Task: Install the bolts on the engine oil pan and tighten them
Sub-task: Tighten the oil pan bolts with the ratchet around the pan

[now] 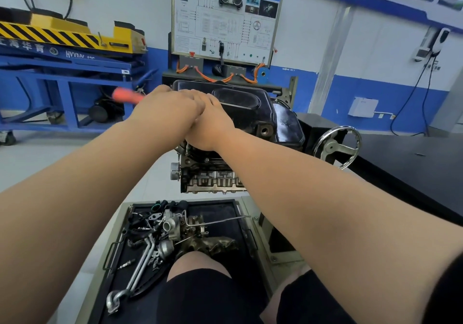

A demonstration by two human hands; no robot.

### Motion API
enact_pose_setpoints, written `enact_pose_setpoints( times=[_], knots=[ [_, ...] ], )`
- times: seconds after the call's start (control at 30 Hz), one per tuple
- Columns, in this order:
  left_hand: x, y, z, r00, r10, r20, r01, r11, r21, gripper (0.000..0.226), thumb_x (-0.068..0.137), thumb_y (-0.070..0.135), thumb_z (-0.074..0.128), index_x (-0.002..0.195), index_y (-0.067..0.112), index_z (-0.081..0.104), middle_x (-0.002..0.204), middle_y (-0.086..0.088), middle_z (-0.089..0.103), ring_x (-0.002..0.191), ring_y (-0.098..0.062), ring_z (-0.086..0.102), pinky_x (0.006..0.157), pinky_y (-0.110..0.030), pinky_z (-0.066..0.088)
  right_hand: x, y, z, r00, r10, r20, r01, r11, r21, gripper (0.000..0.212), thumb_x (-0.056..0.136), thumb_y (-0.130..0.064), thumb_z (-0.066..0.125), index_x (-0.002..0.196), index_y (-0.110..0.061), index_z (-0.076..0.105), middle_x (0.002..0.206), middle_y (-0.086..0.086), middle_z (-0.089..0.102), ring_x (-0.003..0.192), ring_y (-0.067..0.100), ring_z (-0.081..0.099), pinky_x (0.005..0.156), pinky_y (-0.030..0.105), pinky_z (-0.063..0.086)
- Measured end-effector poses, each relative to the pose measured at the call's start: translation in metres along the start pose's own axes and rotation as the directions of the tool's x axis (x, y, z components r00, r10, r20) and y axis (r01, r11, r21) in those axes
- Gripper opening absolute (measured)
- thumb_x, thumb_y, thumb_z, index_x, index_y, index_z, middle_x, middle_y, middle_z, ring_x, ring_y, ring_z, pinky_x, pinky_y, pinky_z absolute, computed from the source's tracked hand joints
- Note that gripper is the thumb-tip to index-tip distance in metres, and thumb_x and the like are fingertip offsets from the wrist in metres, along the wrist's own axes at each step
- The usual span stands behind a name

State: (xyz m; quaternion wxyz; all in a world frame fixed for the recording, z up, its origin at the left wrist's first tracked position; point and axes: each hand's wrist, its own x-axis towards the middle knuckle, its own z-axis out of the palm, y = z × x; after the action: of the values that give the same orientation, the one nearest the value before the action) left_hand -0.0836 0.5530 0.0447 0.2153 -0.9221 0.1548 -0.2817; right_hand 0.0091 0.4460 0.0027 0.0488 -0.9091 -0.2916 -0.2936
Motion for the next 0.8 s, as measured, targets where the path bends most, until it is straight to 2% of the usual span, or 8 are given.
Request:
enact_pose_setpoints(
  times=[0.1, 0.17, 0.27, 0.37, 0.43, 0.53, 0.67, 0.8],
  knots=[
    [-0.003, 0.003, -0.005, 0.981, -0.187, 0.045, 0.192, 0.965, -0.180, 0.025, 0.092, 0.041, 0.052, 0.095, 0.015, 0.051, 0.071, 0.001, 0.045, 0.072, -0.021, 0.047, 0.069, -0.033, 0.033, -0.004, 0.001, -0.001, 0.998, -0.045, -0.032, 0.044, 0.998, -0.040, 0.073, 0.085, -0.030, 0.055, 0.149, -0.013, 0.023, 0.152, 0.004, 0.025, 0.140, 0.018, 0.014, 0.114, 0.033, -0.003],
    [-0.005, 0.009, -0.005, 0.959, -0.273, 0.077, 0.283, 0.911, -0.300, 0.029, 0.091, 0.043, 0.052, 0.093, 0.013, 0.052, 0.069, -0.001, 0.043, 0.070, -0.021, 0.047, 0.064, -0.034, 0.038, -0.005, 0.002, -0.002, 0.998, -0.058, -0.030, 0.056, 0.997, -0.058, 0.076, 0.082, -0.027, 0.059, 0.148, -0.014, 0.023, 0.151, 0.003, 0.025, 0.140, 0.019, 0.016, 0.114, 0.032, -0.002],
    [-0.001, 0.009, -0.008, 0.980, -0.191, 0.056, 0.199, 0.954, -0.223, 0.020, 0.091, 0.023, 0.057, 0.109, 0.016, 0.058, 0.092, -0.001, 0.053, 0.087, -0.022, 0.052, 0.080, -0.039, 0.040, -0.004, 0.000, -0.002, 1.000, 0.000, -0.025, 0.000, 1.000, 0.007, 0.072, 0.087, -0.034, 0.052, 0.150, -0.016, 0.020, 0.153, 0.002, 0.026, 0.141, 0.015, 0.015, 0.116, 0.032, -0.002],
    [-0.003, -0.003, -0.012, 0.992, -0.039, 0.117, 0.047, 0.997, -0.066, 0.047, 0.080, 0.011, 0.070, 0.120, 0.027, 0.053, 0.120, 0.002, 0.054, 0.110, -0.023, 0.052, 0.096, -0.040, 0.035, -0.003, -0.002, -0.002, 1.000, 0.002, -0.031, -0.002, 1.000, -0.016, 0.069, 0.089, -0.042, 0.045, 0.149, -0.018, 0.022, 0.152, 0.001, 0.028, 0.142, 0.016, 0.016, 0.118, 0.037, 0.002],
    [-0.004, -0.004, -0.010, 0.996, 0.030, 0.085, -0.031, 0.999, 0.014, 0.046, 0.083, 0.014, 0.067, 0.123, 0.029, 0.051, 0.123, 0.003, 0.054, 0.111, -0.023, 0.052, 0.099, -0.039, 0.033, -0.003, -0.002, -0.004, 1.000, -0.001, -0.011, 0.001, 1.000, -0.029, 0.068, 0.090, -0.041, 0.043, 0.150, -0.017, 0.022, 0.152, 0.002, 0.028, 0.142, 0.017, 0.015, 0.118, 0.038, 0.003],
    [-0.001, 0.000, -0.012, 0.998, -0.043, 0.045, 0.046, 0.997, -0.055, 0.024, 0.096, 0.029, 0.048, 0.119, 0.022, 0.054, 0.110, -0.001, 0.057, 0.102, -0.024, 0.054, 0.096, -0.039, 0.035, -0.003, -0.002, -0.002, 0.999, -0.024, 0.048, 0.030, 0.990, -0.137, 0.065, 0.093, -0.035, 0.037, 0.151, -0.016, 0.016, 0.156, 0.005, 0.019, 0.145, 0.020, 0.007, 0.119, 0.040, 0.000],
    [-0.004, 0.008, -0.013, 0.970, -0.227, 0.083, 0.237, 0.961, -0.142, 0.039, 0.095, 0.046, 0.040, 0.111, 0.013, 0.053, 0.070, -0.001, 0.044, 0.077, -0.022, 0.046, 0.078, -0.037, 0.034, -0.003, 0.001, -0.001, 0.999, -0.043, 0.030, 0.047, 0.989, -0.143, 0.069, 0.091, -0.031, 0.047, 0.151, -0.015, 0.017, 0.155, 0.004, 0.019, 0.144, 0.019, 0.008, 0.117, 0.037, -0.002],
    [0.001, 0.012, -0.014, 0.966, -0.232, 0.112, 0.250, 0.948, -0.195, 0.023, 0.092, 0.030, 0.053, 0.109, 0.015, 0.055, 0.069, 0.001, 0.040, 0.080, -0.022, 0.044, 0.077, -0.037, 0.033, -0.003, 0.002, -0.001, 0.999, -0.035, 0.036, 0.040, 0.989, -0.141, 0.078, 0.087, -0.036, 0.053, 0.151, -0.014, 0.016, 0.155, 0.004, 0.020, 0.144, 0.019, 0.009, 0.117, 0.037, -0.002]
  ],
)
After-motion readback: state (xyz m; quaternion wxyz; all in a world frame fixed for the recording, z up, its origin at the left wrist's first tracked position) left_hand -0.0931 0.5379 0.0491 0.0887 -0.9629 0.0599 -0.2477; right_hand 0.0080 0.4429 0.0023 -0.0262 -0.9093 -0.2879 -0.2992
